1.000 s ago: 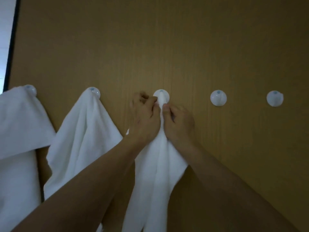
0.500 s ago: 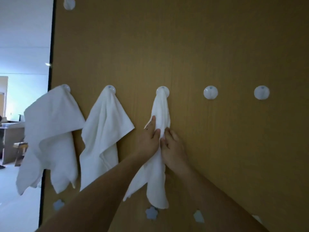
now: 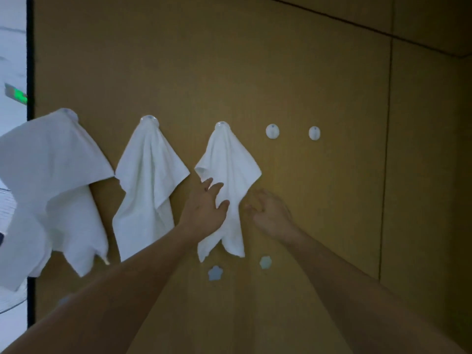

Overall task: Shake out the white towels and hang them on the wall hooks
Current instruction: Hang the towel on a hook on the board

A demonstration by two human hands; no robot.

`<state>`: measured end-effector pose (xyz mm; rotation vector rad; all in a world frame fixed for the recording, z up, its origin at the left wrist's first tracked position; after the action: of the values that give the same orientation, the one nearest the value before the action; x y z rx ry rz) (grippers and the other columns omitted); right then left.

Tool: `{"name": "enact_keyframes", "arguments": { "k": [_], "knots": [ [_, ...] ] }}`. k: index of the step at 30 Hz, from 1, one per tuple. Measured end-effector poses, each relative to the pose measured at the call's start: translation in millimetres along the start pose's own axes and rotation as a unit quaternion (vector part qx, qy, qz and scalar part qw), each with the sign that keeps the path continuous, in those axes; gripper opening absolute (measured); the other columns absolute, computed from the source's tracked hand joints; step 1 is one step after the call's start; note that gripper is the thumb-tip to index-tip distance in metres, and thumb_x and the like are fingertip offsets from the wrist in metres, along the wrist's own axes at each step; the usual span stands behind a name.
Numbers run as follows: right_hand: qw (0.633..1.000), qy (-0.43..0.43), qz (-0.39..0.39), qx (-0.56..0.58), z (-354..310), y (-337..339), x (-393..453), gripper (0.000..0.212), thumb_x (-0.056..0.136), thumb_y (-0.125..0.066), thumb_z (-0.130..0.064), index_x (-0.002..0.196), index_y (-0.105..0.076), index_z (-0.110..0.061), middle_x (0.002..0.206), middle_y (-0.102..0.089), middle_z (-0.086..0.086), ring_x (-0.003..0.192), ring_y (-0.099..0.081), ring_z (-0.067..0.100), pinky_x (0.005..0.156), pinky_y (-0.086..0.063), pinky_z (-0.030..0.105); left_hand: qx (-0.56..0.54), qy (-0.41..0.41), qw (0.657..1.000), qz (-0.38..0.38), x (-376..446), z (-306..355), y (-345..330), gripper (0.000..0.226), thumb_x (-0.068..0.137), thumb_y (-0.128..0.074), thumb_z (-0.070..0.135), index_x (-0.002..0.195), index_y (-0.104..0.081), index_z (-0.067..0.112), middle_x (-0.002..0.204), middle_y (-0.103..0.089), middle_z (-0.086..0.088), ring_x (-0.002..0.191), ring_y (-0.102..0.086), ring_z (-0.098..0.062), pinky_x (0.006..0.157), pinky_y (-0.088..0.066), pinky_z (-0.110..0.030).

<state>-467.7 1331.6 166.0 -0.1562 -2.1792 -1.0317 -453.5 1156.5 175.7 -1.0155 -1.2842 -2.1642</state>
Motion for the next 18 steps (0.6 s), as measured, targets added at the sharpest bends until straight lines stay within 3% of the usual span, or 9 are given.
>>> {"name": "enact_keyframes", "arguments": {
  "k": [4, 9, 14, 18],
  "knots": [
    [0.99, -0.074, 0.004, -0.119, 5, 31, -72, 0.06, 0.093, -0.056, -0.046, 0.148, -0.043, -0.024, 0.156, -0.036, 0.004, 0.143, -0.032, 0.024, 0.115, -0.026, 0.036, -0.068, -0.055, 0.994, -0.062, -43, 34, -8, 0.053, 0.095, -0.054, 0.036, 0.145, -0.045, 0.022, 0.154, -0.038, -0.006, 0.141, -0.032, -0.028, 0.113, -0.029, -0.04],
    [0.948, -0.191, 0.002, -0.255, 24, 108, -175, 0.067, 0.09, -0.054, -0.057, 0.15, -0.037, -0.031, 0.158, -0.033, 0.004, 0.142, -0.034, 0.028, 0.113, -0.035, 0.042, -0.122, -0.118, 0.973, -0.157, -88, 125, -29, 0.056, 0.095, -0.052, 0.037, 0.148, -0.041, 0.023, 0.157, -0.033, -0.002, 0.141, -0.032, -0.026, 0.115, -0.028, -0.036],
    [0.895, -0.301, 0.019, -0.329, 36, 208, -309, 0.072, 0.089, -0.055, -0.057, 0.151, -0.033, -0.028, 0.156, -0.036, 0.008, 0.141, -0.032, 0.034, 0.111, -0.036, 0.049, -0.161, -0.211, 0.942, -0.204, -167, 264, -35, 0.056, 0.093, -0.057, 0.042, 0.144, -0.048, 0.021, 0.151, -0.042, -0.009, 0.137, -0.036, -0.034, 0.113, -0.033, -0.041],
    [0.849, -0.369, 0.045, -0.376, 30, 293, -433, 0.072, 0.089, -0.054, -0.059, 0.151, -0.034, -0.028, 0.154, -0.039, 0.006, 0.138, -0.035, 0.035, 0.109, -0.038, 0.049, -0.227, -0.3, 0.898, -0.23, -246, 390, -25, 0.053, 0.093, -0.057, 0.038, 0.142, -0.048, 0.02, 0.147, -0.046, -0.005, 0.136, -0.036, -0.029, 0.113, -0.032, -0.04]
  ]
}}
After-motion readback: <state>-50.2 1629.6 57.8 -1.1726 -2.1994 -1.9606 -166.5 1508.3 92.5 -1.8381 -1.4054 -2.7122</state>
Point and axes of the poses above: each hand's wrist, its own x-axis towards the middle knuckle, its own y-axis out of the back of the hand, z = x × y, the point moved 7 cm from there along x, towards the middle knuckle
